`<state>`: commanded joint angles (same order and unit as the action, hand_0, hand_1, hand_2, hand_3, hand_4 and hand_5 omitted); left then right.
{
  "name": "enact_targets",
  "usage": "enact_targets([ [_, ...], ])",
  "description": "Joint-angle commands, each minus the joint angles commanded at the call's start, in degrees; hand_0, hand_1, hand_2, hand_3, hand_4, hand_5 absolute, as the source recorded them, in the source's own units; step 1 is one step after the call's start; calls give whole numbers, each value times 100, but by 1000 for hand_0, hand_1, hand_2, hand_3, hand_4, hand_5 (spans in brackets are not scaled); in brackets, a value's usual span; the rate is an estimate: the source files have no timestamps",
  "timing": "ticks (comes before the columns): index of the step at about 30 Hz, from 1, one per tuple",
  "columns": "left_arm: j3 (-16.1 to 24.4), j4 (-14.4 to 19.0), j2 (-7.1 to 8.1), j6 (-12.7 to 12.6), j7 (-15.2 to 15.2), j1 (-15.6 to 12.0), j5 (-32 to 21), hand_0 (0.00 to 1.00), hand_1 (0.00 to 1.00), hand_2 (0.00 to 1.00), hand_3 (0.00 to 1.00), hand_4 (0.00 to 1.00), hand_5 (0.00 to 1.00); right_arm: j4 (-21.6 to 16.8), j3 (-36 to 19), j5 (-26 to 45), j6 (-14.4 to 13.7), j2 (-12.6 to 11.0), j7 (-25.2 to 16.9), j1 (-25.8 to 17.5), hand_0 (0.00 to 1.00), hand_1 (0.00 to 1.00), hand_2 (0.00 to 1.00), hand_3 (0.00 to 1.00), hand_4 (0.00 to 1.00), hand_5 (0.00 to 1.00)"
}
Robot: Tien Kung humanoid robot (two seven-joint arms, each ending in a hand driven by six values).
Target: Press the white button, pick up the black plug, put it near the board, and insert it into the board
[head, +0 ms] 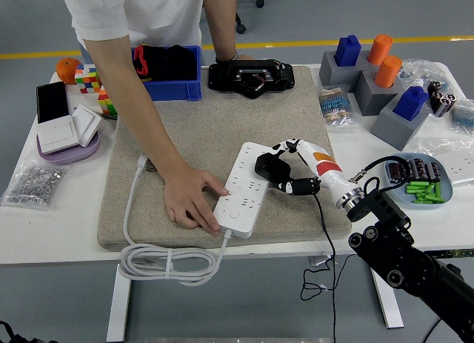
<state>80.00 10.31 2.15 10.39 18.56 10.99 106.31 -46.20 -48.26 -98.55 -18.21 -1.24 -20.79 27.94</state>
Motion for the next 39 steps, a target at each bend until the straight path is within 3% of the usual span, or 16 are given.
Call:
enact_targets([
  [2,6,0,-1,0,1,-2,7,693,636,615,639,562,202,-3,2,17,1,0,-11,-1,799,810,745,753,998,99],
  [7,12,0,-6,-1,3,2,5,693,636,615,639,562,202,-24,1,35,19,1,-23,6,799,810,745,753,998,99],
  [8,1,0,-6,-1,1,2,-5,691,636,615,639,562,202,-30,-4,41,24,2,-24,5,822,838,795,779,998,162],
  [13,1,0,-4,1,3,2,-5,691,636,615,639,562,202,-52,4,77,34,-2,-35,4,822,838,795,779,998,162],
  [14,0,0,-3,2,3,1,-4,690,636,615,639,561,202,-54,7,86,36,-3,-37,5,845,872,831,817,998,218],
  [19,-7,0,-2,6,6,-5,-2,690,636,615,639,561,202,-51,22,118,48,5,-26,7,845,872,831,817,998,218],
  [20,-12,0,0,9,7,-6,-2,691,636,615,639,560,201,-48,27,123,52,6,-17,7,866,894,858,866,998,283],
  [27,-31,0,2,17,8,-19,-4,693,636,615,639,561,201,-69,30,108,53,4,-3,-12,870,899,865,866,998,296],
  [38,-52,0,8,20,7,-37,-10,691,637,615,638,561,201,-814,-205,87,144,-83,94,-207,879,902,869,872,998,329],
  [39,-56,0,8,19,6,-39,-16,691,637,615,638,561,202,-928,-243,87,148,-99,98,-250,887,903,869,879,998,371],
])
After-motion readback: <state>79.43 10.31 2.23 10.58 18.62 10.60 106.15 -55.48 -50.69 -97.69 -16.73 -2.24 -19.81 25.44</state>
